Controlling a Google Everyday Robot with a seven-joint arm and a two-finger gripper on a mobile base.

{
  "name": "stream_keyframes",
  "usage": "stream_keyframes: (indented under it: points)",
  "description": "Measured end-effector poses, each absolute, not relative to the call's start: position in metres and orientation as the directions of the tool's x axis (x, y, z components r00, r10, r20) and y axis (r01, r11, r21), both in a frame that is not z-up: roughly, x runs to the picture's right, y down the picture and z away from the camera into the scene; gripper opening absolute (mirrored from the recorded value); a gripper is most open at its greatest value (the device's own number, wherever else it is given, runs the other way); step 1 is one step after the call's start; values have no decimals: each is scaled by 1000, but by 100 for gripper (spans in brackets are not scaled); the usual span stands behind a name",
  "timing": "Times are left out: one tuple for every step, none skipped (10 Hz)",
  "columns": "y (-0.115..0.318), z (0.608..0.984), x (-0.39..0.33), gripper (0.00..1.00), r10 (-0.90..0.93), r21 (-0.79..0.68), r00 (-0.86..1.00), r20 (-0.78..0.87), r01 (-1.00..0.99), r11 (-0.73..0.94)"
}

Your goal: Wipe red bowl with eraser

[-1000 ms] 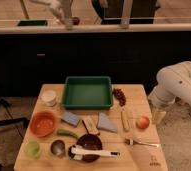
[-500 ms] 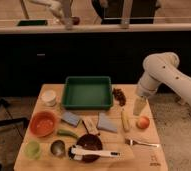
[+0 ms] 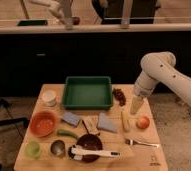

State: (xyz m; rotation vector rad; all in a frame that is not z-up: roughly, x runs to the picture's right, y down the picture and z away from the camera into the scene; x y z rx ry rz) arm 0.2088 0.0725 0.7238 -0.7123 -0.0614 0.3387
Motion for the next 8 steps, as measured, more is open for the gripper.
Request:
stream_keyframes:
  points:
    - [72, 724, 209, 80, 325, -650, 944, -59, -284, 705]
    - [72, 724, 209, 80, 326, -650, 944, -59, -284, 705]
    - [72, 724, 209, 80, 326, -649, 944, -59, -284, 705]
    - [72, 724, 209, 80, 326, -649, 944, -58, -284, 706]
    - [72, 724, 209, 80, 324, -649, 945, -51, -278, 708]
    - [76, 723, 204, 80, 299, -650, 954, -16, -237, 722]
    - [82, 721, 198, 80, 248, -649, 968, 32, -168, 742]
    - [87, 719, 191, 80, 185, -645, 980, 79, -91, 759]
